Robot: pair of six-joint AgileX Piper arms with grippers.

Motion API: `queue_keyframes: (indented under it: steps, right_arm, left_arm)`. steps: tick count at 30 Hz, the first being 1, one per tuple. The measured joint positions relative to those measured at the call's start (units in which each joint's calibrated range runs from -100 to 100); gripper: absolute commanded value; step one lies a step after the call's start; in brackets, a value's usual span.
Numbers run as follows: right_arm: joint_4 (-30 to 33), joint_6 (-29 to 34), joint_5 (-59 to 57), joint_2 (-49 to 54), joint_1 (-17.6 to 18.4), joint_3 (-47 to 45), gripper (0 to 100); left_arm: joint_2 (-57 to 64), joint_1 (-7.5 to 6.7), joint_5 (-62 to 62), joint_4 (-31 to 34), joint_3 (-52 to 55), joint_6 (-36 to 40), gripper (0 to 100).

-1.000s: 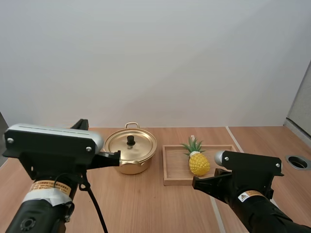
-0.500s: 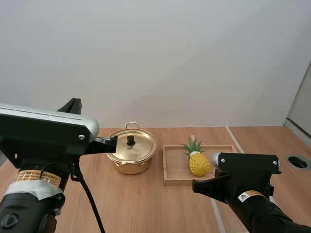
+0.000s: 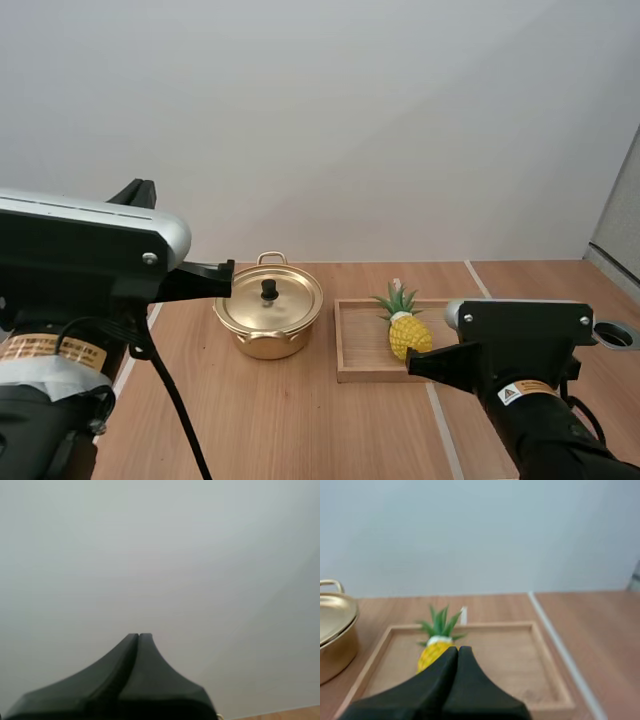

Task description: Open the pot, put the pineapple inside, and close it

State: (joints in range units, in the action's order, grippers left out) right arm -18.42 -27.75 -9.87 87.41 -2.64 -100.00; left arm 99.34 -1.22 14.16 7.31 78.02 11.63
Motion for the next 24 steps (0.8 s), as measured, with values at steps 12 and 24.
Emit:
queue_keyframes:
  steps: [12, 24]
  right_arm:
    - [11.25, 0.0, -23.08, 0.0, 0.0, 11.76, 100]
    - [17.16, -0.34, -36.94, 0.14, -0.83, 32.21, 100]
  left_arm:
    - [-0.58, 0.0, 29.52, 0.11, -3.4, -10.57, 100]
    - [-0.69, 0.84, 36.19, -1.55, -6.84, -14.58, 100]
